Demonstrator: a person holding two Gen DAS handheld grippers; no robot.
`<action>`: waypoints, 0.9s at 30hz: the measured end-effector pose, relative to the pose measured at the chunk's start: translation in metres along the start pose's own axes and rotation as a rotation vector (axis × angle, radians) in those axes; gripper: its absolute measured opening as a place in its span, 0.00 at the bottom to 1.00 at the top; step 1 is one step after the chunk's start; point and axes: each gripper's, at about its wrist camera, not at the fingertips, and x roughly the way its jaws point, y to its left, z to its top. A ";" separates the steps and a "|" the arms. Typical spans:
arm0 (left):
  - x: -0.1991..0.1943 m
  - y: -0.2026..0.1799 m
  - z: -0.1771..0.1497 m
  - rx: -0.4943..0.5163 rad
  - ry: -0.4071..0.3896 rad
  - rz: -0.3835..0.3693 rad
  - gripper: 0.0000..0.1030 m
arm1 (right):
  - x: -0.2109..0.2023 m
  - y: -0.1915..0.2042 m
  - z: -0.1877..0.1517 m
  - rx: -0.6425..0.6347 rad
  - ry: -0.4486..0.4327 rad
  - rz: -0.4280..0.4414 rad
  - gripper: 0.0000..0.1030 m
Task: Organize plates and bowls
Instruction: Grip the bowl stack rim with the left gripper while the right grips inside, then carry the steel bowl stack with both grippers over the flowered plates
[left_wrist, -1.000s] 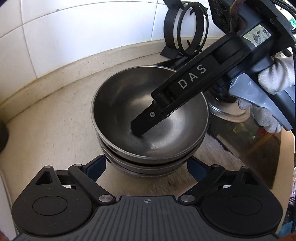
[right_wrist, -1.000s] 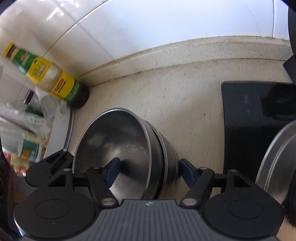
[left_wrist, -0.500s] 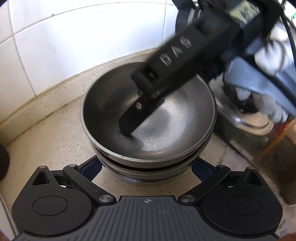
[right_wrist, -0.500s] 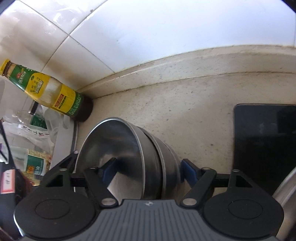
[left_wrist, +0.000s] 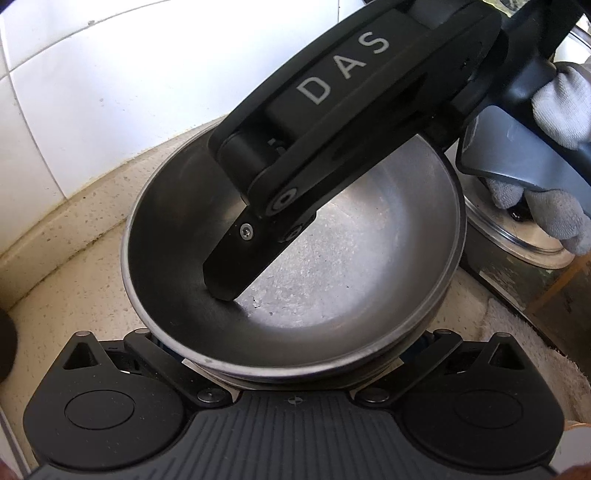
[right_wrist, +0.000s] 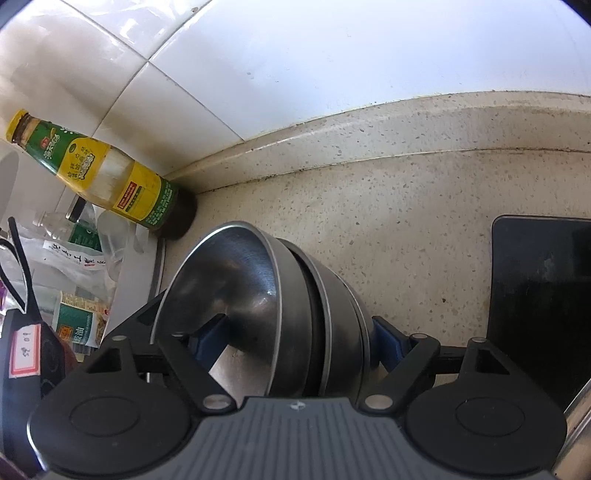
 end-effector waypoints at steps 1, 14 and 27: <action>0.000 -0.002 0.000 -0.002 0.001 0.004 1.00 | 0.000 0.001 0.000 -0.002 -0.001 -0.001 0.81; -0.016 -0.028 0.005 -0.024 -0.025 0.059 1.00 | -0.023 0.025 0.010 -0.064 -0.042 -0.015 0.81; -0.066 -0.065 0.024 -0.039 -0.104 0.127 1.00 | -0.079 0.069 0.006 -0.161 -0.107 -0.017 0.81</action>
